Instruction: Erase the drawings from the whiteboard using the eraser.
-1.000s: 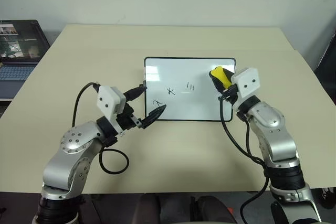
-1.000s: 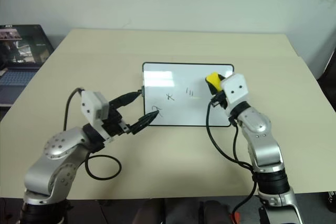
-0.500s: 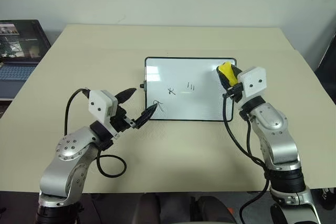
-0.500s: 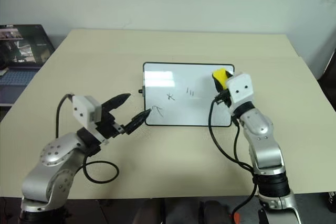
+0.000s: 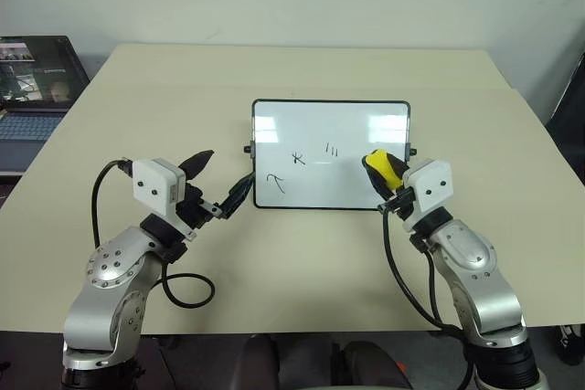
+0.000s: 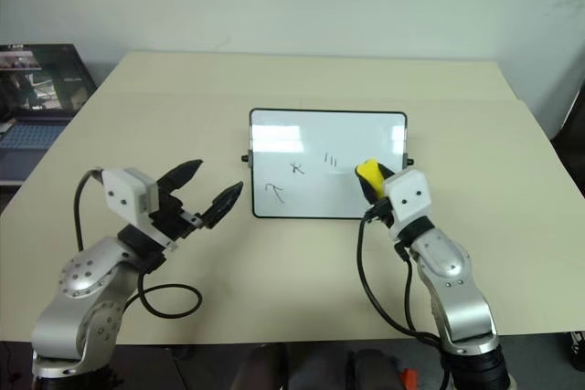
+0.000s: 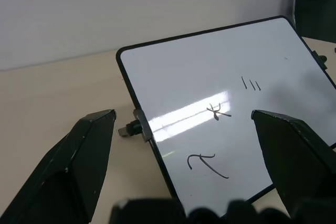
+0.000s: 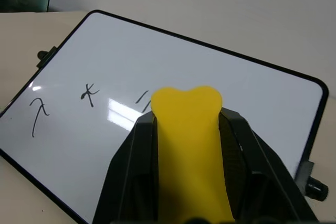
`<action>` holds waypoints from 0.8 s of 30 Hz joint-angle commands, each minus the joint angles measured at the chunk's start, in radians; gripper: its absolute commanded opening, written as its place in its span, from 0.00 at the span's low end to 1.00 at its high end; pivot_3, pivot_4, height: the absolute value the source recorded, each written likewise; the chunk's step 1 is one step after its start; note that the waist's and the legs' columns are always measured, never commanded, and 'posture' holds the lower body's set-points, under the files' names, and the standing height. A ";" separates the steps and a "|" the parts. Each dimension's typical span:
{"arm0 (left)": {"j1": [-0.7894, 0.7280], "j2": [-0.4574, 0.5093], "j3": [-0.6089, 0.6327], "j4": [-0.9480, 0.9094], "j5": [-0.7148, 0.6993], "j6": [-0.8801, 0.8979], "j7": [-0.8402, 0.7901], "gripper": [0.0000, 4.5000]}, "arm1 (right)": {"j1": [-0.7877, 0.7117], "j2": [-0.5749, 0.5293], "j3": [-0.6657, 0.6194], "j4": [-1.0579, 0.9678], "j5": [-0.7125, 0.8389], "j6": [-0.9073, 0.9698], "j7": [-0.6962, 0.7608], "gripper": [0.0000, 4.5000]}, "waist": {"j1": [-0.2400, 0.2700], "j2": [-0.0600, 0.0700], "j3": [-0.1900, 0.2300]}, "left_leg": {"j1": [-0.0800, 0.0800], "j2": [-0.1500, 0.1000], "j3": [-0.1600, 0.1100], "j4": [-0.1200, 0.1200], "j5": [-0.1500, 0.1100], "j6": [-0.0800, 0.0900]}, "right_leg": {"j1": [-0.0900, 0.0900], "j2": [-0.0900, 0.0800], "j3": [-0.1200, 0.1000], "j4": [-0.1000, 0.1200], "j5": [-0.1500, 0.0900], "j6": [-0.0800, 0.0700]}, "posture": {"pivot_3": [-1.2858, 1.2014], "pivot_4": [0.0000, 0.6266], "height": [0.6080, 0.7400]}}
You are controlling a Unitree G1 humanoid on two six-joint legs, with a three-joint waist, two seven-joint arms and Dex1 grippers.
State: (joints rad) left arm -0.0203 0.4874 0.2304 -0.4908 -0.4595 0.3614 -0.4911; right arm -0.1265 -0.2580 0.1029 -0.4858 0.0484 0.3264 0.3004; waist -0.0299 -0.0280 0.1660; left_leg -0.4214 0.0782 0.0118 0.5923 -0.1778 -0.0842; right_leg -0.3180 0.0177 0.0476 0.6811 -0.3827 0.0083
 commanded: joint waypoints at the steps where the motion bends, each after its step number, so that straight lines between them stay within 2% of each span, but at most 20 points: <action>1: 0.022 -0.003 0.040 -0.003 0.011 -0.035 0.013 1.00 | 0.078 0.000 -0.003 -0.057 0.009 -0.036 0.002 0.27 | 0.002 -0.001 -0.001 | 0.000 0.000 0.000 0.000 0.000 0.000 | 0.000 0.000 0.000 -0.001 0.000 0.000 | 0.52 0.24 1.00; 5: 0.031 -0.018 0.051 -0.004 0.005 -0.048 0.027 1.00 | 0.116 0.009 -0.017 -0.055 0.044 -0.033 0.013 0.27 | 0.002 -0.001 0.000 | -0.002 0.000 0.000 0.000 0.000 0.000 | -0.001 0.000 0.000 -0.001 0.000 0.000 | 0.52 0.24 1.00; 8: 0.023 -0.017 0.047 -0.009 0.005 -0.049 0.029 1.00 | 0.080 0.013 -0.019 -0.050 0.055 -0.025 0.016 0.27 | -0.001 -0.001 0.000 | -0.001 0.000 0.000 0.000 0.000 0.000 | -0.001 0.000 0.000 0.000 0.000 0.000 | 0.52 0.24 1.00; 13: 0.003 -0.010 0.036 -0.024 -0.014 -0.035 0.016 1.00 | -0.053 0.012 0.033 -0.004 0.022 -0.016 0.025 0.27 | -0.001 -0.001 0.000 | 0.000 0.000 -0.001 0.000 0.000 0.000 | 0.000 0.000 -0.001 0.001 0.000 0.000 | 0.52 0.24 1.00; 24: -0.008 0.027 -0.011 -0.054 -0.020 -0.020 -0.044 1.00 | -0.321 0.039 0.118 0.273 -0.075 -0.037 0.028 0.27 | 0.000 -0.002 0.000 | -0.001 0.000 0.000 0.000 0.000 0.000 | 0.000 0.000 0.000 0.000 0.000 -0.001 | 0.52 0.24 1.00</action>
State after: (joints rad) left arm -0.0159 0.5040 0.2245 -0.4869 -0.4623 0.3434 -0.5204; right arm -0.4213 -0.2216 0.2164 -0.2145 -0.0137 0.3125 0.3254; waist -0.0295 -0.0295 0.1663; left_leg -0.4221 0.0784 0.0116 0.5923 -0.1777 -0.0845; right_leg -0.3183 0.0178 0.0471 0.6809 -0.3825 0.0075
